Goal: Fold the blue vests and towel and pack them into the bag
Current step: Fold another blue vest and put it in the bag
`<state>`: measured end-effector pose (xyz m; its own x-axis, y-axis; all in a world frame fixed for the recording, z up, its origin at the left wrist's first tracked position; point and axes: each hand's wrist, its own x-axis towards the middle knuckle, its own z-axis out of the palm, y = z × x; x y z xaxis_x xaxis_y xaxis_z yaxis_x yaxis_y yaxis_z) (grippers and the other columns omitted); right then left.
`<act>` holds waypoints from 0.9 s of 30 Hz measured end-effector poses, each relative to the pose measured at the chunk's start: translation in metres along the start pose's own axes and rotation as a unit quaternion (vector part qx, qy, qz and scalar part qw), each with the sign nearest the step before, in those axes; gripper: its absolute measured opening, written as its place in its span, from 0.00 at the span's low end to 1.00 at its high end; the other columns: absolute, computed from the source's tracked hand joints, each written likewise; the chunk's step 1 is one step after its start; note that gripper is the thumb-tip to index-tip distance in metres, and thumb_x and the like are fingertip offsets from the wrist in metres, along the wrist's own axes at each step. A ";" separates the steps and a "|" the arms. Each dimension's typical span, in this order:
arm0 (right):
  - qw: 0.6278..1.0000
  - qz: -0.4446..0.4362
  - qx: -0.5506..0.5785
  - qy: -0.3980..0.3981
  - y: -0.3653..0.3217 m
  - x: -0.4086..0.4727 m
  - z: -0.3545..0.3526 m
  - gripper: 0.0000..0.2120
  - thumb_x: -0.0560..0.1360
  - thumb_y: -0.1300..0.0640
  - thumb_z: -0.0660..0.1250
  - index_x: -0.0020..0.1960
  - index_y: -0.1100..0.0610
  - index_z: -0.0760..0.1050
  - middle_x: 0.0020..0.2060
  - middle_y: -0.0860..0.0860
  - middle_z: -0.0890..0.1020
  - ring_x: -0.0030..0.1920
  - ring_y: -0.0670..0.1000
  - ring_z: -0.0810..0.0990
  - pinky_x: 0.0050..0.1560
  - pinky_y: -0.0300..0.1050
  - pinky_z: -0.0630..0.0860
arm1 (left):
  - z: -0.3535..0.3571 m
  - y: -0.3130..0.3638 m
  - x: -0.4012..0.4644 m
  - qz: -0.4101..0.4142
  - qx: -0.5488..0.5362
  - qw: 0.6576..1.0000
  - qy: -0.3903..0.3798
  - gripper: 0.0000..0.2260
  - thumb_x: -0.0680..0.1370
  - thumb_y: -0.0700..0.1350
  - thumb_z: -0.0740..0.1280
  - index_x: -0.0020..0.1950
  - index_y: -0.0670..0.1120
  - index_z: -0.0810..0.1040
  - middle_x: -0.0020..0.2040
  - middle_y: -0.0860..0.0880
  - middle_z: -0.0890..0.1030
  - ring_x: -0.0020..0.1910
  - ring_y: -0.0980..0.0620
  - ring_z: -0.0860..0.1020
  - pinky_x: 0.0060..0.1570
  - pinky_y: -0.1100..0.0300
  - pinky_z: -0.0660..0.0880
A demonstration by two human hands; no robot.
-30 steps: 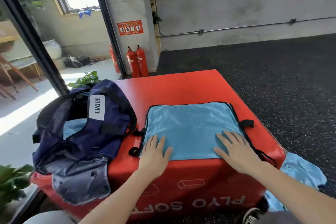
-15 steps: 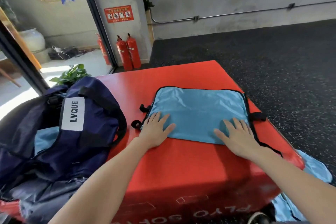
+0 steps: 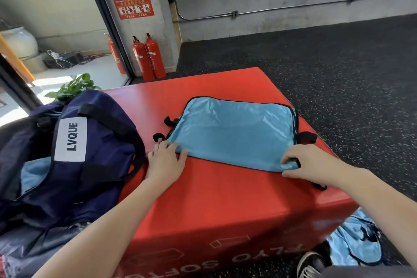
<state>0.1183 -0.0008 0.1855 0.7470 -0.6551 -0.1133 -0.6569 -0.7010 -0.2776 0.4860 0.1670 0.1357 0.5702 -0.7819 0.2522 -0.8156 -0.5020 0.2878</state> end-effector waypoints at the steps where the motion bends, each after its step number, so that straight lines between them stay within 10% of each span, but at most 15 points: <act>1: 1.000 0.000 0.007 0.006 0.003 -0.001 0.001 0.11 0.70 0.42 0.75 0.50 0.44 0.80 0.47 0.40 0.80 0.50 0.43 0.78 0.55 0.46 0.75 | 0.001 0.000 0.004 0.002 -0.002 1.000 -0.004 0.18 0.81 0.58 0.62 0.62 0.49 0.80 0.64 0.47 0.77 0.67 0.43 0.69 0.64 0.43 0.65; 15: 0.999 -0.025 -0.008 -0.044 -0.107 0.017 0.016 0.07 0.71 0.49 0.65 0.42 0.52 0.76 0.40 0.48 0.80 0.43 0.50 0.79 0.45 0.51 0.79 | -0.008 0.008 0.059 0.052 -0.013 0.991 -0.125 0.26 0.81 0.59 0.61 0.78 0.52 0.66 0.81 0.42 0.57 0.76 0.39 0.62 0.71 0.40 0.63; 20: 0.993 -0.045 0.098 -0.057 -0.187 0.022 0.042 0.07 0.74 0.51 0.68 0.44 0.54 0.81 0.41 0.50 0.84 0.44 0.51 0.82 0.49 0.52 0.80 | -0.041 -0.011 0.001 0.063 -0.077 0.989 -0.113 0.31 0.73 0.64 0.57 0.74 0.54 0.70 0.78 0.47 0.64 0.76 0.43 0.65 0.70 0.39 0.66; 27: 0.929 -0.079 0.359 -0.031 -0.241 0.002 0.048 0.09 0.76 0.49 0.73 0.54 0.49 0.82 0.38 0.38 0.83 0.37 0.36 0.81 0.44 0.31 0.74 | -0.082 -0.032 -0.083 0.076 -0.129 0.987 -0.062 0.12 0.79 0.42 0.68 0.62 0.48 0.83 0.61 0.51 0.83 0.63 0.52 0.77 0.64 0.62 0.69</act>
<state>0.2835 0.1806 0.2063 0.8479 -0.5261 -0.0657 -0.3167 -0.4032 -0.8585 0.4726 0.2784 0.1816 0.4130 -0.8884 0.2004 -0.8297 -0.2763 0.4849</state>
